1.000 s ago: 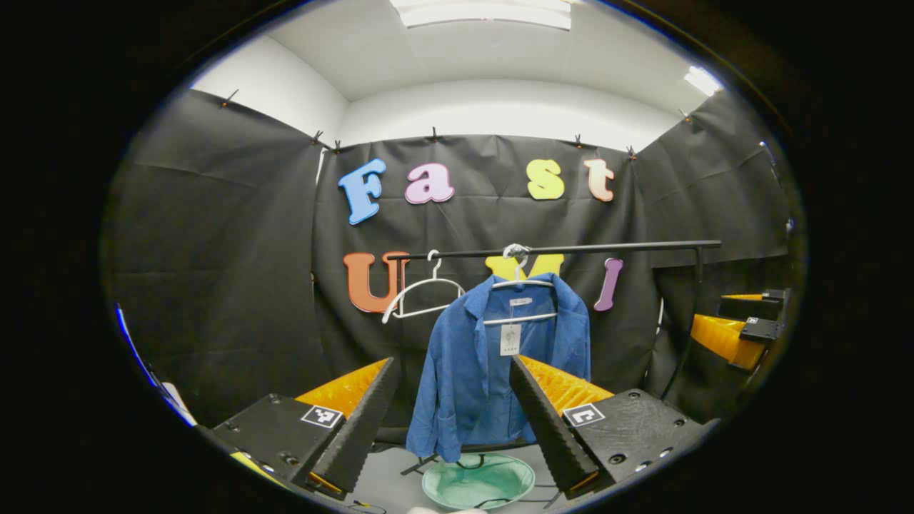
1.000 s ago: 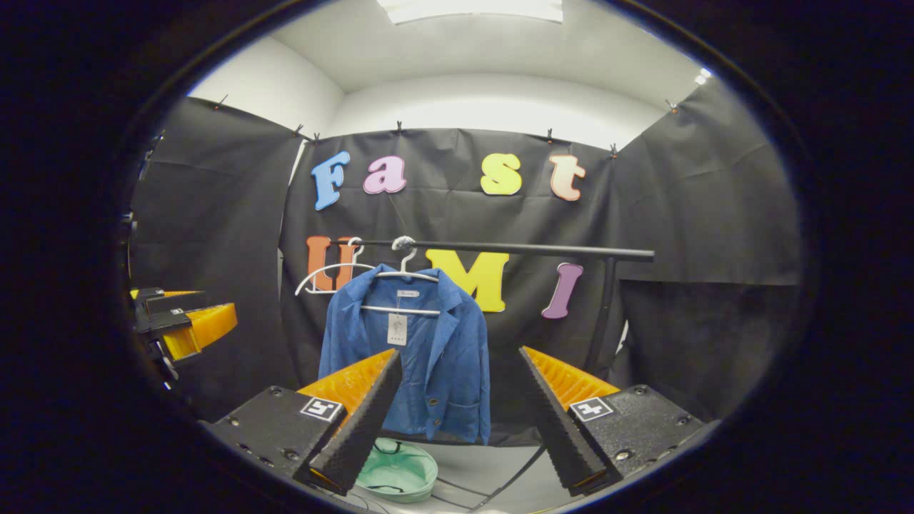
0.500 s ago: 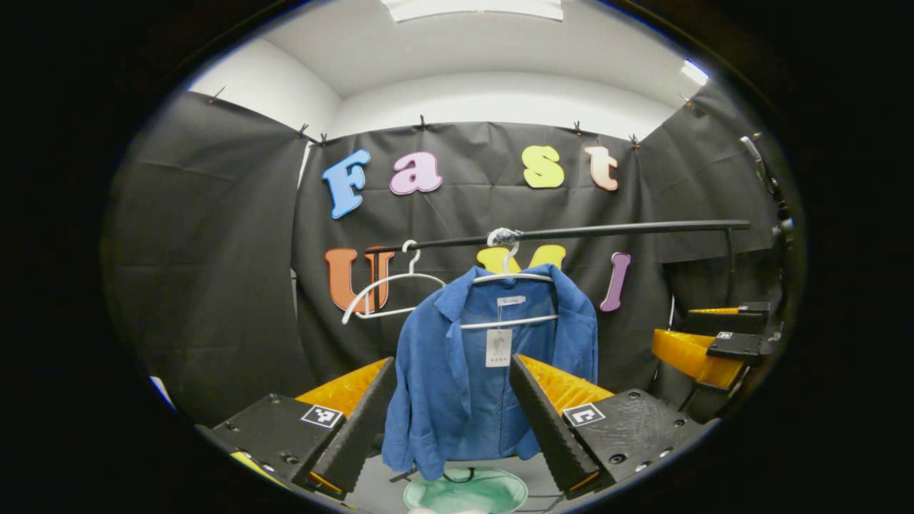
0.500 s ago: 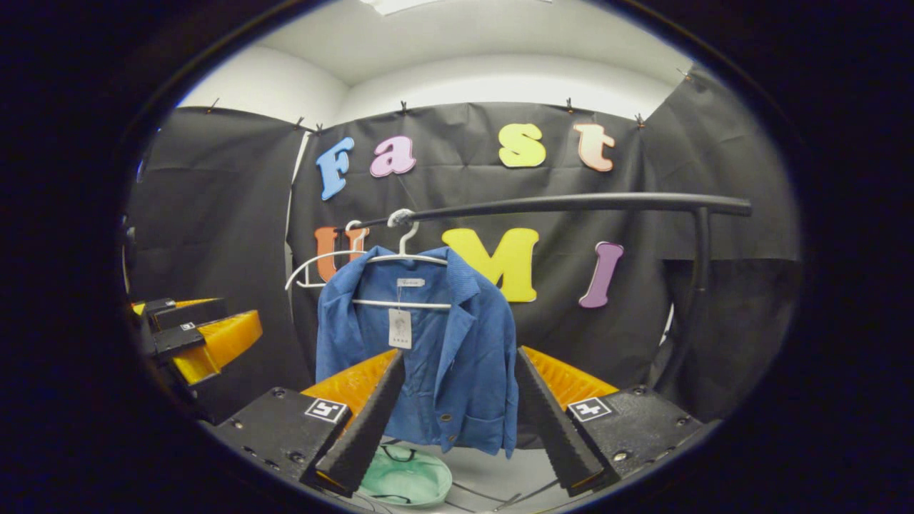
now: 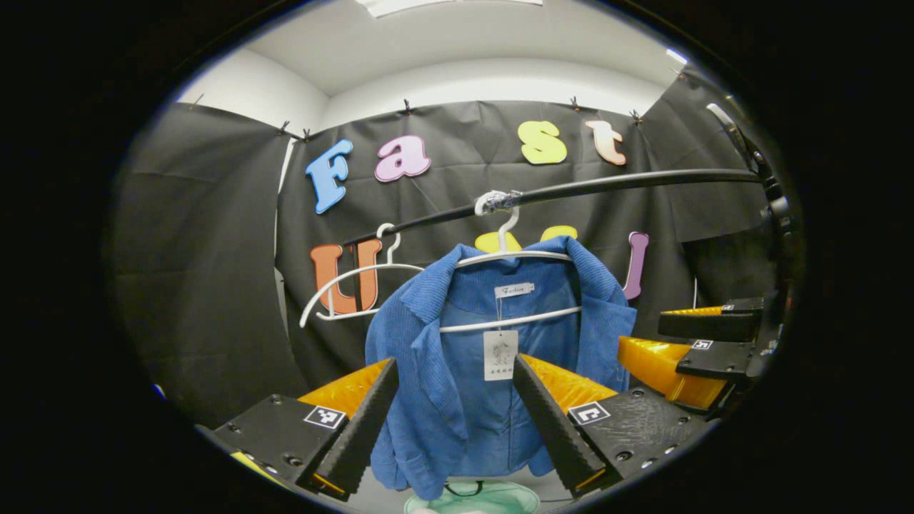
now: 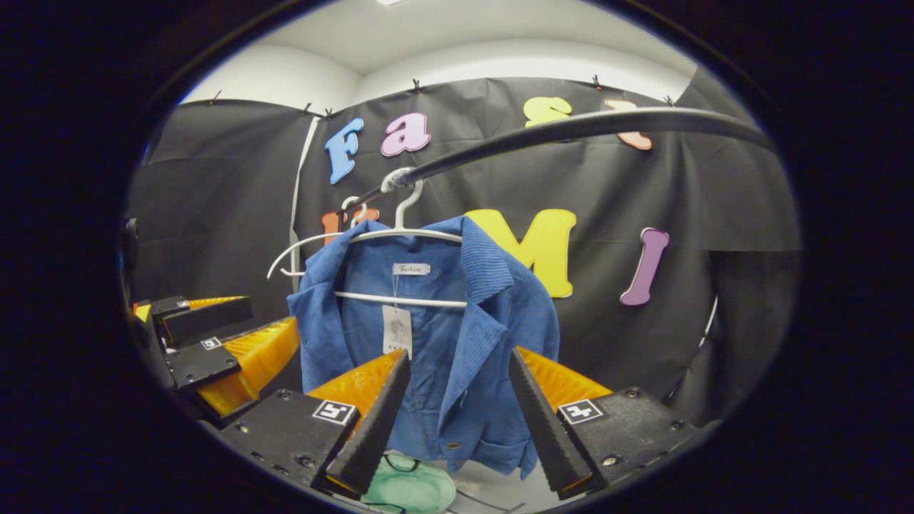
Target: Grasp the clothes on the hanger with both hands and then place them into the laundry hamper below.
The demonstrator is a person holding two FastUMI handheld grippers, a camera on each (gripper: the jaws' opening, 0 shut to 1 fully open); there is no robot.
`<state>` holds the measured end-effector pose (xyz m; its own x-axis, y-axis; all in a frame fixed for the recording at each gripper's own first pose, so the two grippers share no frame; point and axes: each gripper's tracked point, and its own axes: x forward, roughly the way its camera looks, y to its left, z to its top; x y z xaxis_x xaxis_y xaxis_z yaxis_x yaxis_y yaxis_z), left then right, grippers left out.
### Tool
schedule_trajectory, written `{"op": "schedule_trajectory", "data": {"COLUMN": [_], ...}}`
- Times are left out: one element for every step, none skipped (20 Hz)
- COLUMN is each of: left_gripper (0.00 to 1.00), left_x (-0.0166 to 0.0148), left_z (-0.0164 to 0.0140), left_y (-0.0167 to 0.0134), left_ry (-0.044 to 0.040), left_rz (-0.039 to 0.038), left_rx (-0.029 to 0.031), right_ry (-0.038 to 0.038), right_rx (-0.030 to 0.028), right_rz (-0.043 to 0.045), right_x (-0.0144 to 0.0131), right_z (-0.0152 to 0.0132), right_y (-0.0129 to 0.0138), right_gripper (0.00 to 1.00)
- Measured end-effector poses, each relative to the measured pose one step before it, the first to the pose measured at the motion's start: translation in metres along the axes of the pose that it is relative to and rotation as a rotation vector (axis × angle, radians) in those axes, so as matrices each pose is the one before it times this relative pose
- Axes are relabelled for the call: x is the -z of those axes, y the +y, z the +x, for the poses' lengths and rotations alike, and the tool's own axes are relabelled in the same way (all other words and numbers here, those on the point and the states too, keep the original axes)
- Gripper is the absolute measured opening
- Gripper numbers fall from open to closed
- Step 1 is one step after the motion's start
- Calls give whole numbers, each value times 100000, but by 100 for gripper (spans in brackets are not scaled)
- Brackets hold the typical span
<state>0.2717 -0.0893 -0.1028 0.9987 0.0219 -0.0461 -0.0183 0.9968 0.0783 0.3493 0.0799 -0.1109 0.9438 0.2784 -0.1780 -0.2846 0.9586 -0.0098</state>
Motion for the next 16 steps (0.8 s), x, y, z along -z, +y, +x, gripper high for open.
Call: {"op": "schedule_trajectory", "data": {"left_gripper": [98, 99, 99, 96, 98, 98, 98, 97, 97, 97, 99, 98, 97, 97, 92, 87], "left_x": [591, 699, 569, 341, 316, 182, 469, 299, 62, 406, 189, 44, 238, 195, 123, 76], "left_z": [781, 819, 1066, 1096, 816, 753, 619, 664, 772, 551, 555, 577, 275, 237, 213, 191], "left_y": [261, 310, 266, 132, 237, 208, 102, 88, 167, 232, 115, 152, 171, 140, 319, 88], "left_ry": [1099, 1337, 1340, 976, 1081, 314, 724, 536, 244, 1050, 744, -197, 236, 7, 100, 395], "left_rz": [694, 365, -525, -638, -212, 158, 67, -342, -277, 282, -137, -38, 323, 195, -277, -778], "left_rx": [-1511, -1776, -1383, -965, -1269, -1194, -1186, -621, -938, -1269, -625, -1161, -1032, -859, -1335, -97], "right_ry": [791, 887, 638, 576, 1094, 613, 115, 106, 377, 108, 173, -389, -442, 21, -254, -556], "right_rx": [506, 546, -125, -128, 11, 218, 420, 656, 862, 1236, -13, -492, 508, 434, -643, -346], "right_rz": [-713, -437, 788, 946, 372, 184, 392, 171, -84, 155, 790, 1012, 543, -226, -36, 390], "right_x": [275, 396, 135, 297, 282, 321, 42, 172, 178, 193, 31, -121, 48, 198, 27, -71], "right_z": [1251, 1198, 1179, 1162, 1039, 981, 885, 730, 771, 657, 583, 426, 578, 225, 255, -2], "right_y": [-231, -373, -160, -118, -124, -170, -251, -402, -267, -485, -156, -18, -251, -71, 0, -118], "right_gripper": [87, 87, 87, 87, 87, 87, 87, 88, 87, 87, 87, 87, 84, 82, 76, 74]}}
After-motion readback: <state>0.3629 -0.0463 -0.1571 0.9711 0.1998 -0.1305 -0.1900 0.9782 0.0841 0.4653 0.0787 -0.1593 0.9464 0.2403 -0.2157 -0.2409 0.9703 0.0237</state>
